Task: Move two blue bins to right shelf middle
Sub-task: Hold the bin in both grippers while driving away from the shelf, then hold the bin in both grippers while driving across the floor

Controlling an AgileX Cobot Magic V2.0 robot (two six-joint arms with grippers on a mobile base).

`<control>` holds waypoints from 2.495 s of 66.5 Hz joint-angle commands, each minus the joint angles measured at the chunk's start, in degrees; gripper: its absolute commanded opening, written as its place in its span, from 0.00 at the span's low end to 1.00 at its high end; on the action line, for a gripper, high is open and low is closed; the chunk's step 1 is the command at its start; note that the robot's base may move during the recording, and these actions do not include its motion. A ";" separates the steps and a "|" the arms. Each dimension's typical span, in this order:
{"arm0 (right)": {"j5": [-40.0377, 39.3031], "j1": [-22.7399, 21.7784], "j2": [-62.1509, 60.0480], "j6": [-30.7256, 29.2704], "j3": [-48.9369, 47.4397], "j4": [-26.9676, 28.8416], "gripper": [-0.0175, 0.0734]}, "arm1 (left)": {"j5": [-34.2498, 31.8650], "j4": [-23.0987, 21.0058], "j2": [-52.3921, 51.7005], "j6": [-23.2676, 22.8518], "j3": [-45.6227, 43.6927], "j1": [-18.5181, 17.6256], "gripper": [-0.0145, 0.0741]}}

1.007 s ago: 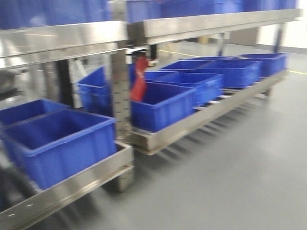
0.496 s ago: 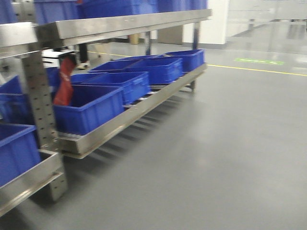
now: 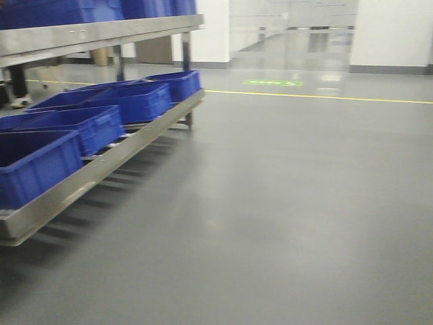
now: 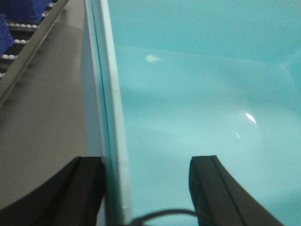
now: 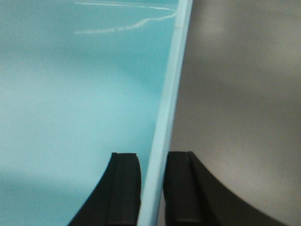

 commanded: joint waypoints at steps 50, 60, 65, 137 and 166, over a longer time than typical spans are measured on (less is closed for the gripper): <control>-5.98 0.41 -0.10 0.28 -0.93 2.11 0.02 | -2.87 -8.05 -1.17 1.72 -1.14 -1.31 0.04; -5.98 0.41 -0.10 0.28 -0.93 2.11 0.02 | -2.87 -8.05 -1.17 1.72 -1.14 -1.31 0.04; -5.98 0.41 -0.10 0.28 -0.93 2.11 0.02 | -2.87 -8.05 -1.17 1.72 -1.14 -1.31 0.04; -5.98 0.41 -0.10 0.28 -0.93 2.11 0.02 | -2.87 -8.05 -1.17 1.72 -1.14 -1.31 0.04; -6.42 0.41 -0.10 0.28 -0.93 2.11 0.02 | -2.99 -7.95 -1.17 1.72 -1.14 -1.43 0.04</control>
